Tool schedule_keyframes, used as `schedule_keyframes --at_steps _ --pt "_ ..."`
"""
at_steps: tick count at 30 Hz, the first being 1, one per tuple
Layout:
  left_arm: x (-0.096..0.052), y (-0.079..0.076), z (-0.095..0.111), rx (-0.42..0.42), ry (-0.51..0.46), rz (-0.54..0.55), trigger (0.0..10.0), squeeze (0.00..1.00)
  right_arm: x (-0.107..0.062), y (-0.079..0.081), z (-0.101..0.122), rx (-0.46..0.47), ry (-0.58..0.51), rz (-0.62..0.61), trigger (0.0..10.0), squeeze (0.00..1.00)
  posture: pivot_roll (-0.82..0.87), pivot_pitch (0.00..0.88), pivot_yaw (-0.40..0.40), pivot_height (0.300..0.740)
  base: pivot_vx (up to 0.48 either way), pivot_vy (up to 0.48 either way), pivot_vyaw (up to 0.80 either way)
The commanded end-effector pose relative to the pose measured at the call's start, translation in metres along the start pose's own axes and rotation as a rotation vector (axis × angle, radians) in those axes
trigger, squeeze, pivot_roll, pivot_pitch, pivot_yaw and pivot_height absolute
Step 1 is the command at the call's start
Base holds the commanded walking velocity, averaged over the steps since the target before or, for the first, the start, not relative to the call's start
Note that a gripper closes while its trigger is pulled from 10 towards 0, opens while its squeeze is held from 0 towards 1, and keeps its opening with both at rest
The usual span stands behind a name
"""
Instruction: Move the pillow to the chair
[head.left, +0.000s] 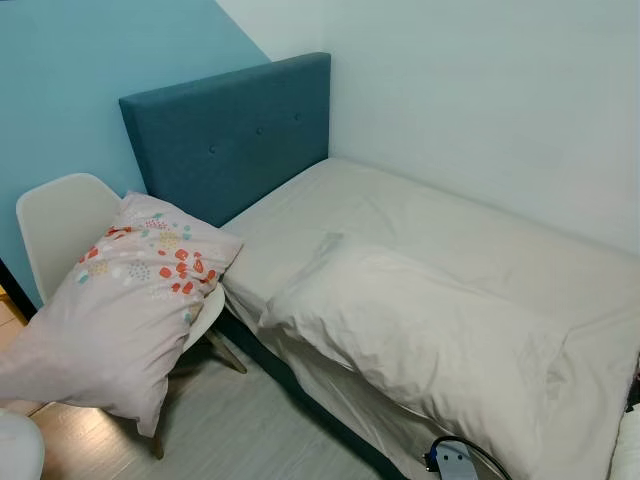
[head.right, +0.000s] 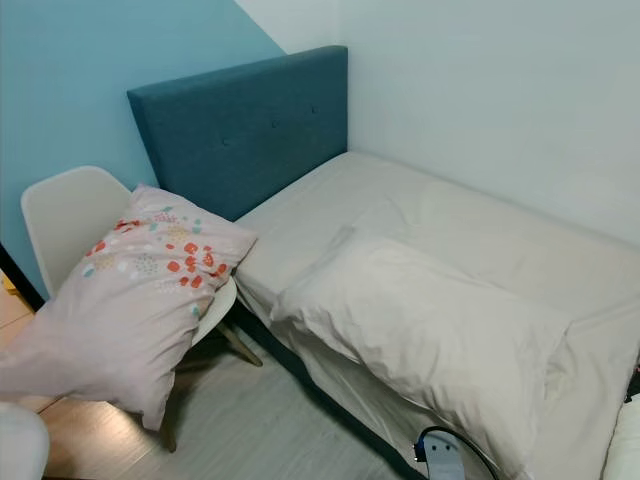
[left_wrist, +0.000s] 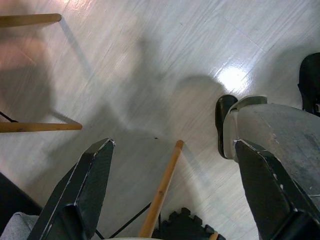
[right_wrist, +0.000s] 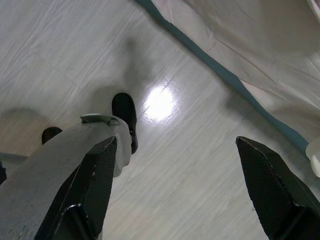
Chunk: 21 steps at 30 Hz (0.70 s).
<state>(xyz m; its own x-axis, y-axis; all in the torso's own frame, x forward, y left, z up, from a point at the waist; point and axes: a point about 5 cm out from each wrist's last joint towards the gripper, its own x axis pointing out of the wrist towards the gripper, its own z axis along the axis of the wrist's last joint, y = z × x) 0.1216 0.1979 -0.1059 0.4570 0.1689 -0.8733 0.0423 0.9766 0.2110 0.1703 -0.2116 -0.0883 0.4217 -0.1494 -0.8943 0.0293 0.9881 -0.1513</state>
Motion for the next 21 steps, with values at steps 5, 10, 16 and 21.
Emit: schedule_keyframes --at_steps 5,10,16,21 --pt "-0.0003 0.0048 -0.0039 0.007 0.018 0.005 10.0 0.00 0.0000 0.0040 -0.0032 -0.015 0.007 0.018 10.0 0.00 -0.09 0.000 -0.021 0.740 0.000 0.000 0.00" --pt "-0.0005 0.0033 -0.0047 0.010 0.021 0.000 10.0 0.00 -0.0002 0.0020 -0.0067 -0.023 0.018 0.013 10.0 0.00 -0.09 0.000 -0.019 0.740 0.000 0.000 0.00" --pt "-0.0003 0.0001 -0.0032 -0.003 0.018 -0.002 10.0 0.00 -0.0002 -0.0003 -0.0056 -0.031 0.019 0.008 10.0 0.00 -0.11 0.000 -0.036 0.740 0.000 0.000 0.00" --pt "-0.0002 -0.0016 -0.0015 -0.009 0.011 -0.005 10.0 0.00 -0.0001 -0.0013 -0.0037 -0.032 0.013 0.005 10.0 0.00 -0.11 0.000 -0.034 0.740 0.000 0.000 0.00"
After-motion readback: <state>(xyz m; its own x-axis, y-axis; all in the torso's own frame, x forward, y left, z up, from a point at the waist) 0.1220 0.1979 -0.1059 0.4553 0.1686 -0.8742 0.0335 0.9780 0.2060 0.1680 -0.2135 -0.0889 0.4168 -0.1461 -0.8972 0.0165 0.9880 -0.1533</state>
